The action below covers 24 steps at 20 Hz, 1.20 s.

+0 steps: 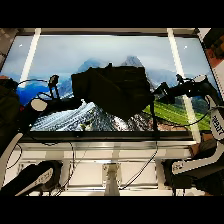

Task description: Fold the clothes and pants, and hang the long-sleeved shirts on hangers.

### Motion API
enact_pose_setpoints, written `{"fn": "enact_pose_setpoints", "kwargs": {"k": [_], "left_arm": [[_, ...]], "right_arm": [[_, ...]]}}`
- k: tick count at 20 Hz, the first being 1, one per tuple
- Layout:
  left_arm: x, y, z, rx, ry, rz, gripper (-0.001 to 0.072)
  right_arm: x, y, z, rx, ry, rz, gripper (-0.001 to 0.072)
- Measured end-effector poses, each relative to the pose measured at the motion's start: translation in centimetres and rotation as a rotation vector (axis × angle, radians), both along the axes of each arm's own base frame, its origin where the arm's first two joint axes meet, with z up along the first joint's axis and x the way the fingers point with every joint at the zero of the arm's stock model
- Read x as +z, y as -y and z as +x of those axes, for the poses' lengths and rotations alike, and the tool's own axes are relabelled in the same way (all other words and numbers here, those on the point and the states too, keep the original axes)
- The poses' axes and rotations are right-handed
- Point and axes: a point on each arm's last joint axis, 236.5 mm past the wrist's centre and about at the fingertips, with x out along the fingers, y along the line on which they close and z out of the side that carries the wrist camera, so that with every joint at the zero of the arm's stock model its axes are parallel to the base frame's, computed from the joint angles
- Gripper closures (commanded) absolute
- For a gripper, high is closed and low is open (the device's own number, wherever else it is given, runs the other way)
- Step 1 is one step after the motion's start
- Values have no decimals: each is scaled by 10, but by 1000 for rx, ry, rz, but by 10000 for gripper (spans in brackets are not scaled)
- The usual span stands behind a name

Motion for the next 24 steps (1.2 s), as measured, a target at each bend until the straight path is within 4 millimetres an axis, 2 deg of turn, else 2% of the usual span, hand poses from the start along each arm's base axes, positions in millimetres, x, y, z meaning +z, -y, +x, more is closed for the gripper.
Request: {"fn": "enact_pose_setpoints", "kwargs": {"k": [3, 8, 14, 15, 16, 17, 18, 20, 24], "left_arm": [[-1, 0, 0, 4, 2, -4, 698], [0, 0, 1, 8, 4, -7, 699], [0, 0, 1, 8, 4, -8, 697], [0, 0, 1, 8, 4, -8, 697], [-1, 0, 1, 8, 3, -8, 697], [-2, 0, 1, 8, 1, -7, 695], [-3, 0, 2, 12, 1, -6, 669], [-6, -3, 6, 24, 5, 0, 321], [-17, -14, 18, 64, 11, 18, 321]], "right_arm": [[-1, 0, 2, -35, -34, 9, 167], [-13, 0, -4, -59, -109, 9, 168], [-33, -18, 6, -69, -112, 0, 170], [-36, -21, 9, -73, -107, -2, 202], [-38, -23, 12, -76, -98, -8, 477], [-40, -24, 15, -81, -88, -13, 664], [-40, -25, 18, -87, -80, -15, 679], [-42, -26, 21, -91, -73, -22, 679], [-44, -26, 22, -81, -58, -35, 679]]}}
